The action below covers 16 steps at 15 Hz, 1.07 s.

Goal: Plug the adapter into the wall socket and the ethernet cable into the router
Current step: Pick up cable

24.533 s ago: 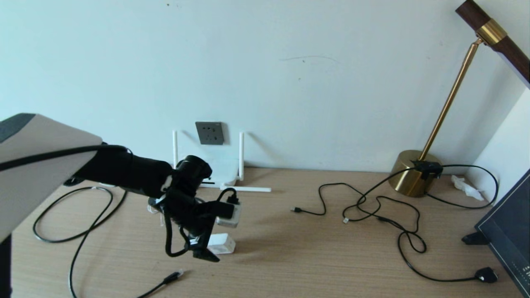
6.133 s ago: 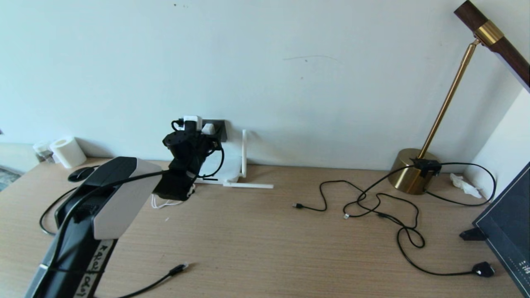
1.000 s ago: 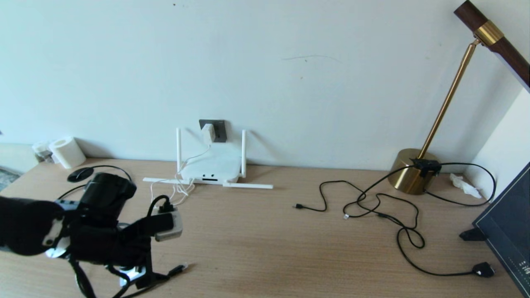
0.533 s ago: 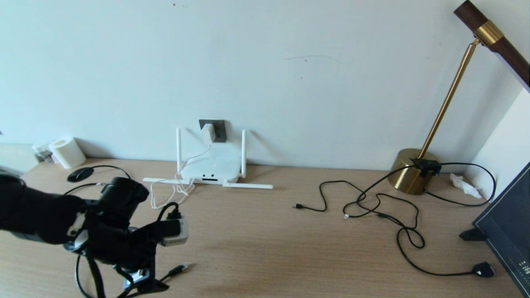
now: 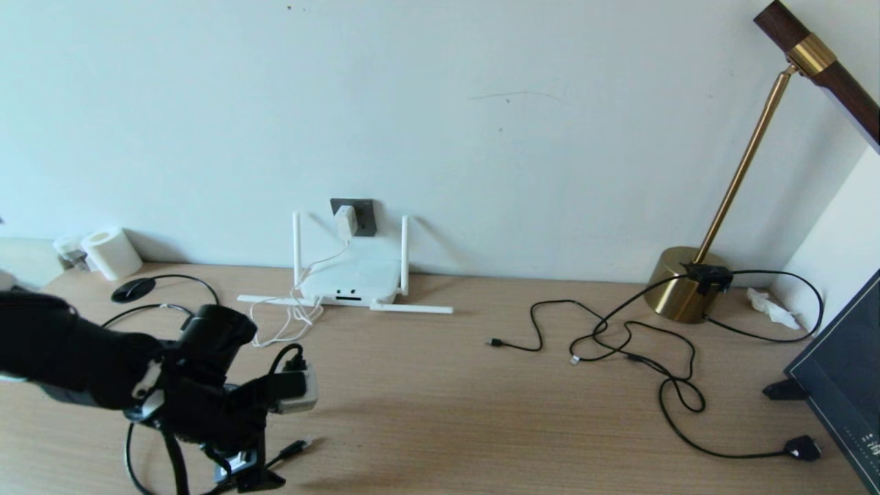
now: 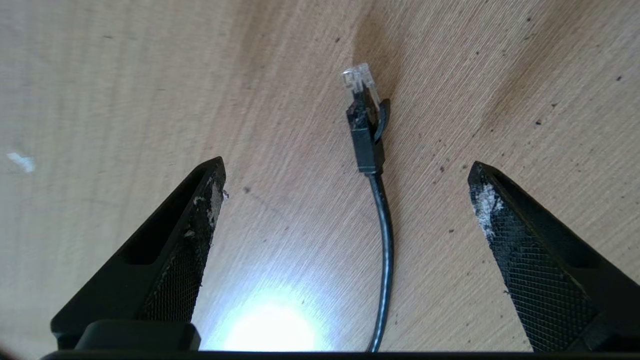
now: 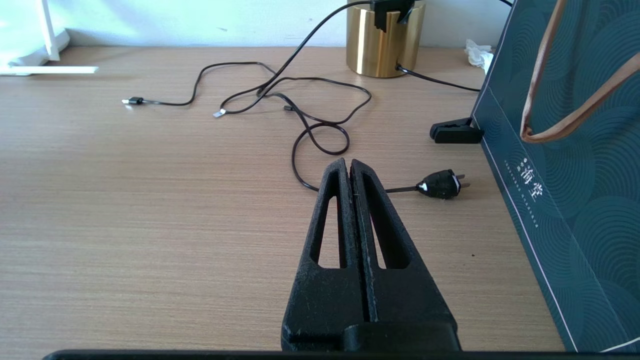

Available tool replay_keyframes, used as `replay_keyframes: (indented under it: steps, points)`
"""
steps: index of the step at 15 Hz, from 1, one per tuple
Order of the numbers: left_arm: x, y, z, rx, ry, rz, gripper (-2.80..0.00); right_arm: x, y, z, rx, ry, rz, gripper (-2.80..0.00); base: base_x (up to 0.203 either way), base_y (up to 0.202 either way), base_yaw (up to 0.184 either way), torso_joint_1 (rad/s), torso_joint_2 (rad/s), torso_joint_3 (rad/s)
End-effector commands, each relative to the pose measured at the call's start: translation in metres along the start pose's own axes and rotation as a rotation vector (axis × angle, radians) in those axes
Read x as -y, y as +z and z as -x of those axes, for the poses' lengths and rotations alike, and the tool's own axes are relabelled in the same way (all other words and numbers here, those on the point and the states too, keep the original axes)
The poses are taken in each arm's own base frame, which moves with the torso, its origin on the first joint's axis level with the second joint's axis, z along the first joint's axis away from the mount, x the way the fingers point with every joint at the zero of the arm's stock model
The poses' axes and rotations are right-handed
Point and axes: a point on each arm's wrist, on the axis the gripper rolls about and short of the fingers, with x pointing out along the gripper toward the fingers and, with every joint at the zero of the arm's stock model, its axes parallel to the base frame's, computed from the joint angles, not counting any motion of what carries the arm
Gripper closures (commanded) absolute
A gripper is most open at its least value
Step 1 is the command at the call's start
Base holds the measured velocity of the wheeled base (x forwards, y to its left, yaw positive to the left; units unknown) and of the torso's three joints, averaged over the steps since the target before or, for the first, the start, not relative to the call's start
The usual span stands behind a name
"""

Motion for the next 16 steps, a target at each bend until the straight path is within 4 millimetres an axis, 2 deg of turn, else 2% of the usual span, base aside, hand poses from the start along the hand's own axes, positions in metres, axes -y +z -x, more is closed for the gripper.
replay_keyframes:
  steps: [1, 16]
  points:
    - [0.0, -0.001, -0.009, -0.013, -0.03, -0.002, -2.8, 0.0, 0.0, 0.0, 0.001, 0.0, 0.0, 0.0, 0.0, 0.0, 0.0, 0.0, 0.0, 0.0]
    - [0.001, -0.002, -0.02, -0.025, -0.064, 0.004, -2.8, 0.0, 0.0, 0.0, 0.001, 0.0, 0.0, 0.0, 0.0, 0.0, 0.0, 0.0, 0.0, 0.0]
